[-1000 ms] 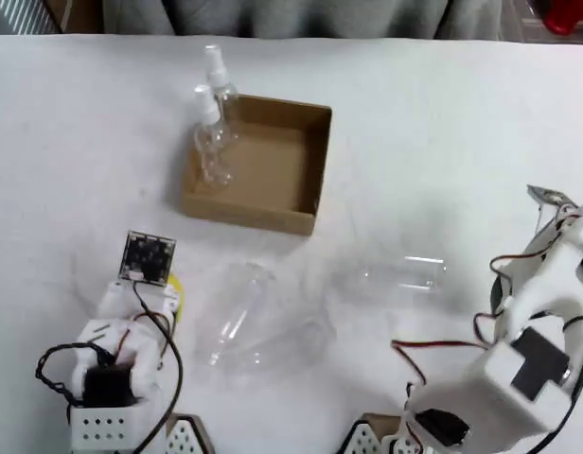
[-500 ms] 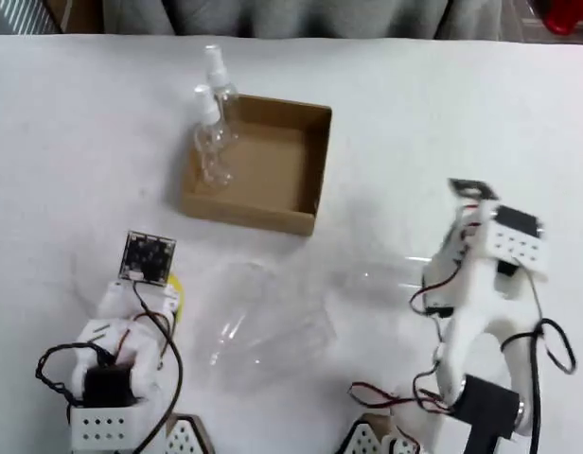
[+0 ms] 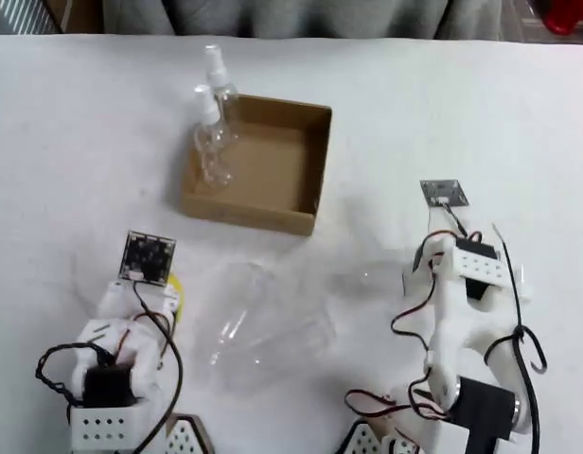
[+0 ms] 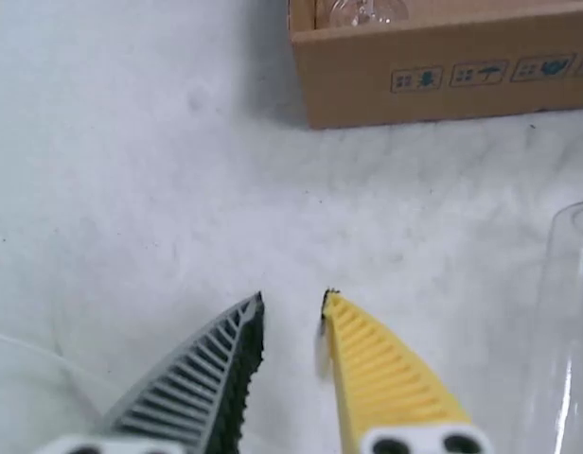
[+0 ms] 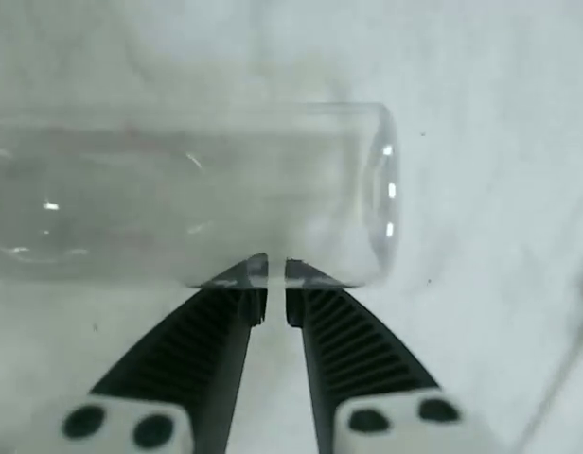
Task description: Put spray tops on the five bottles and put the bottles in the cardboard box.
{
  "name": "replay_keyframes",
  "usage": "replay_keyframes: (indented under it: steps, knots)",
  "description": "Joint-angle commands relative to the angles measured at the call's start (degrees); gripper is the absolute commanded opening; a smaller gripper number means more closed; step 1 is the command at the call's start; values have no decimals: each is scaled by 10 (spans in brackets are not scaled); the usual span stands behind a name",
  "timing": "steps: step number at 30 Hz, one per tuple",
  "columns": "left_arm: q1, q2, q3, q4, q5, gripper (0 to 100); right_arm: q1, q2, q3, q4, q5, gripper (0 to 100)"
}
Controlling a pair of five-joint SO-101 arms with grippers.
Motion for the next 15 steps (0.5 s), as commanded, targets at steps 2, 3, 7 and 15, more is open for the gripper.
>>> replay_keyframes:
  steps: [2,3,7,15]
  knots:
    - [1,-3,-15,-11,0,110,-7,-15,-2,-10,11,16]
    - [0,-3,-28,-8,0,110,-7,-15,-2,-11,12,16]
    - [7,-1,-106,58,-1,111,-7,-15,-2,-11,12,16]
    - [90,15,-190,119,-4,113,-8,-15,1,-20,13,16]
